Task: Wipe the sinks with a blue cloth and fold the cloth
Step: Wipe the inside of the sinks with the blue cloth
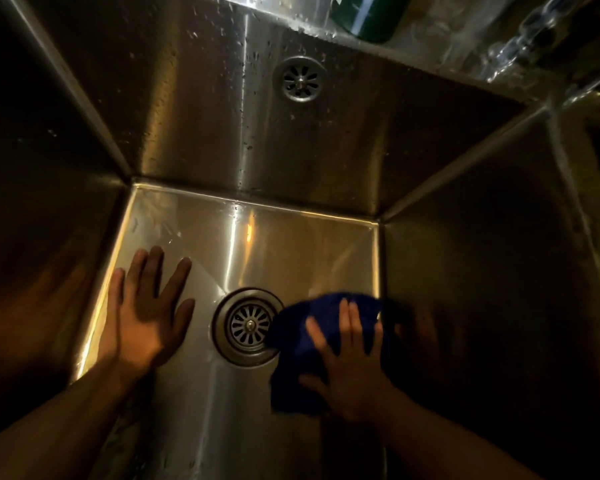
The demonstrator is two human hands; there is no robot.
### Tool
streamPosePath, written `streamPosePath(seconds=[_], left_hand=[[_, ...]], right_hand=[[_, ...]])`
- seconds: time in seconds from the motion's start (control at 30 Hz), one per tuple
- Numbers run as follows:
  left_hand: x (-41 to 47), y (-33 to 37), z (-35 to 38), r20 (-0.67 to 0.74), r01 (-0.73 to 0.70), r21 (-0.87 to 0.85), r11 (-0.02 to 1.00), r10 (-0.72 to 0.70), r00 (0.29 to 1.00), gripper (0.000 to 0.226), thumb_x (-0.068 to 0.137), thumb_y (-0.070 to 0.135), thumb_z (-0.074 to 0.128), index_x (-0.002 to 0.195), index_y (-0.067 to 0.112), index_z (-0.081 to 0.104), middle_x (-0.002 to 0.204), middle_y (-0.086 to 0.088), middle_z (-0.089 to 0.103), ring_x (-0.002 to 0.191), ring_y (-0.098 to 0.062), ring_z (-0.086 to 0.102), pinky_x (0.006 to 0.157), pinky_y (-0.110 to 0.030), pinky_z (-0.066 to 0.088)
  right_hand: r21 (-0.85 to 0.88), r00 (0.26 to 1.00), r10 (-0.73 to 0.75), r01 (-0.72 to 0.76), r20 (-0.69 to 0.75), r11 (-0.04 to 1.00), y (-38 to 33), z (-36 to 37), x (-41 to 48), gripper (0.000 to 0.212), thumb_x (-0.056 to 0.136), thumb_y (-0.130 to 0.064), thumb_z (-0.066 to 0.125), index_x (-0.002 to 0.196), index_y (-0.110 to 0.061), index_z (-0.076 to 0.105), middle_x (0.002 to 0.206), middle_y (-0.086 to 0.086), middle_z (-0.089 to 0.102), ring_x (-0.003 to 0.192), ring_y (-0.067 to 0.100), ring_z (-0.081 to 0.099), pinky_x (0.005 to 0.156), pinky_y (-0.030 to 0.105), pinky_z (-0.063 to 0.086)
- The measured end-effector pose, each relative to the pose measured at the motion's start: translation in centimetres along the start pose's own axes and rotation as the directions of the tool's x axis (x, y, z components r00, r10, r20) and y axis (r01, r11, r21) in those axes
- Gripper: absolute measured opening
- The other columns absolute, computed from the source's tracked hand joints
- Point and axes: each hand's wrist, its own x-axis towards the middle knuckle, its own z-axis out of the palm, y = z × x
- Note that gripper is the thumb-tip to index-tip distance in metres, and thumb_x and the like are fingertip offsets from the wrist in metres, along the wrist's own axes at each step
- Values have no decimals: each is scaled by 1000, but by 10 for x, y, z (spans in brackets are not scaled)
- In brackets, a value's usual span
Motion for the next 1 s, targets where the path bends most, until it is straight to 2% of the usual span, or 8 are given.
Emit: streamPosePath(seconds=[0.13, 0.2, 0.33, 0.47, 0.57, 0.63, 0.8, 1.0], left_hand=[[2, -1, 5, 2, 9, 4, 1000, -9, 1000, 61, 89, 48, 32, 146, 26, 34, 154, -18, 27, 145, -34, 17, 116, -51, 10], [1, -3, 9, -11, 5, -2, 1000, -5, 1000, 61, 89, 48, 33, 147, 28, 32, 155, -17, 25, 146, -33, 16, 115, -51, 11], [2, -7, 15, -30, -13, -6, 1000, 13, 999, 62, 89, 48, 34, 148, 27, 30, 155, -18, 24, 146, -33, 15, 115, -52, 12], [2, -6, 10, -13, -25, -13, 1000, 25, 1000, 64, 87, 48, 36, 148, 25, 31, 155, -19, 24, 146, -35, 15, 115, -53, 11], [3, -5, 5, 27, -14, -15, 1000, 15, 1000, 65, 87, 47, 36, 147, 24, 33, 155, -19, 25, 145, -37, 17, 114, -54, 13], [4, -5, 3, 52, -9, -13, 1000, 10, 999, 65, 87, 48, 35, 147, 24, 34, 154, -19, 25, 144, -37, 18, 113, -54, 14], [5, -4, 2, 68, -14, -19, 1000, 16, 998, 63, 87, 47, 35, 145, 23, 37, 153, -21, 28, 143, -39, 21, 111, -56, 18], [3, -3, 2, 51, -15, -8, 1000, 16, 999, 63, 88, 47, 36, 146, 24, 34, 154, -19, 27, 145, -36, 19, 114, -54, 15]], right_hand=[[-206, 961, -202, 162, -189, 965, -15, 33, -80, 64, 93, -52, 36, 150, -33, 14, 155, 30, 0, 143, 41, 10, 101, 68, 17], [-254, 947, -230, 171, -224, 952, -17, 36, -92, 46, 103, -31, 27, 148, -35, 19, 156, 28, 2, 144, 39, 12, 102, 65, 19], [-328, 947, -222, 138, -231, 935, -17, 29, -91, 45, 103, -27, 20, 146, -38, 21, 156, 27, 1, 145, 38, 8, 102, 64, 18], [-324, 948, -189, 100, -255, 941, -17, 27, -83, 47, 103, -30, 20, 149, -37, 14, 157, 25, 2, 146, 37, 7, 100, 64, 22], [-179, 990, -17, -8, -138, 984, -23, 20, -70, 53, 99, -52, 20, 149, -37, 14, 158, 22, 1, 147, 35, 4, 100, 64, 22], [-67, 993, 107, -111, -52, 992, -24, 15, -51, 76, 85, -76, 16, 150, -36, 12, 157, 22, 3, 147, 35, 0, 102, 65, 17], [163, 932, 362, -360, 17, 919, -10, -12, 34, 77, 84, -77, 12, 150, -38, 4, 156, 21, 16, 145, 36, 10, 103, 70, 18], [238, 880, 473, -470, 50, 850, 29, -47, 150, 71, 57, -86, -19, 114, -56, -49, 154, 11, -30, 139, 24, -32, 106, 60, -19]])
